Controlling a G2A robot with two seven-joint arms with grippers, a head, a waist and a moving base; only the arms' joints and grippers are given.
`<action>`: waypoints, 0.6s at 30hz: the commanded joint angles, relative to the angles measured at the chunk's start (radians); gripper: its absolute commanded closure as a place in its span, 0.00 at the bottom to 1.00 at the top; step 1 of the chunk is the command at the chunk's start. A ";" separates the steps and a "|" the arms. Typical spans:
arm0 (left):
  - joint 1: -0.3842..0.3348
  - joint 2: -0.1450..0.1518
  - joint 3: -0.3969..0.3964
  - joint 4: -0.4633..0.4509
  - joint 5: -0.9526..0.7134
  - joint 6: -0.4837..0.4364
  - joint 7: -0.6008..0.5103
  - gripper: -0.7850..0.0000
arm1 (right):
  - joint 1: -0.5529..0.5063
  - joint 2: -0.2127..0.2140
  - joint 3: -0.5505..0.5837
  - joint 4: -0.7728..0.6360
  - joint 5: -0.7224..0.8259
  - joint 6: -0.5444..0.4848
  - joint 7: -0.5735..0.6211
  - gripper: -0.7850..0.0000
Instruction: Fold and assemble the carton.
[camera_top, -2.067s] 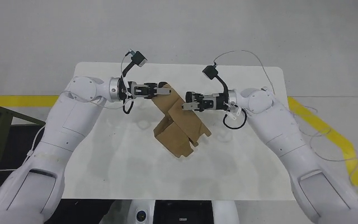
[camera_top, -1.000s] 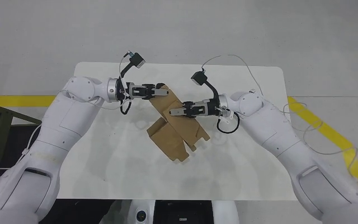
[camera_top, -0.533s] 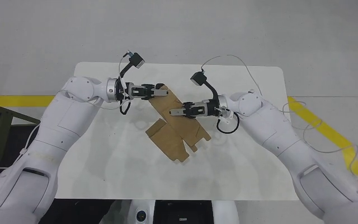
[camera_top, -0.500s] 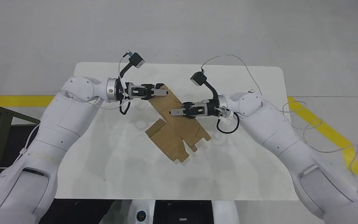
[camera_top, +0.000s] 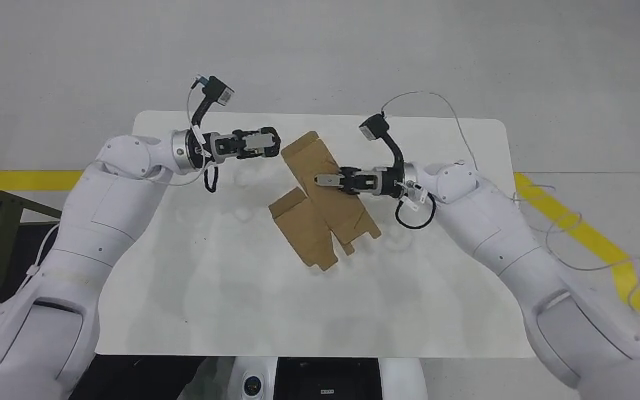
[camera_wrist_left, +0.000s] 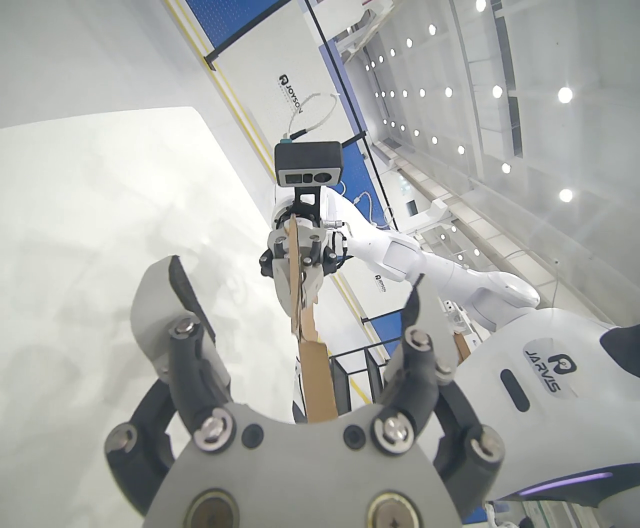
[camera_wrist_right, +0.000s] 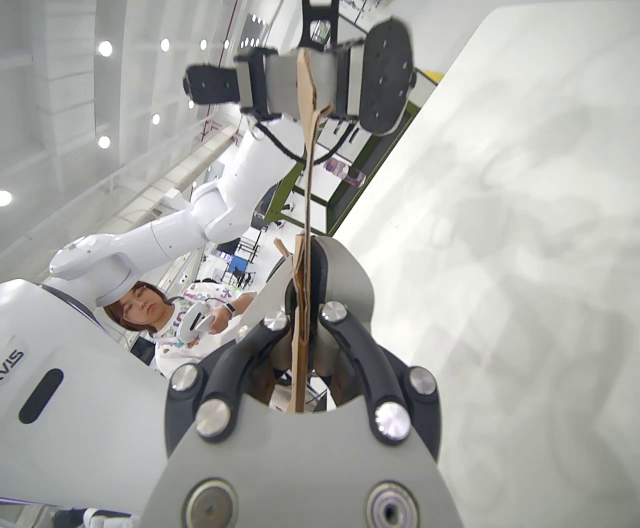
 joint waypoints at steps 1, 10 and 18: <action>0.003 0.000 -0.002 0.012 0.020 -0.011 0.012 0.00 | -0.001 -0.006 0.008 0.020 0.004 -0.003 -0.013 1.00; 0.042 -0.009 0.009 0.013 0.097 -0.063 0.064 0.00 | -0.011 -0.031 0.060 0.081 0.011 0.068 -0.191 1.00; 0.086 -0.014 0.008 -0.021 0.074 -0.019 0.061 0.00 | -0.011 -0.055 0.094 0.093 -0.012 0.077 -0.294 1.00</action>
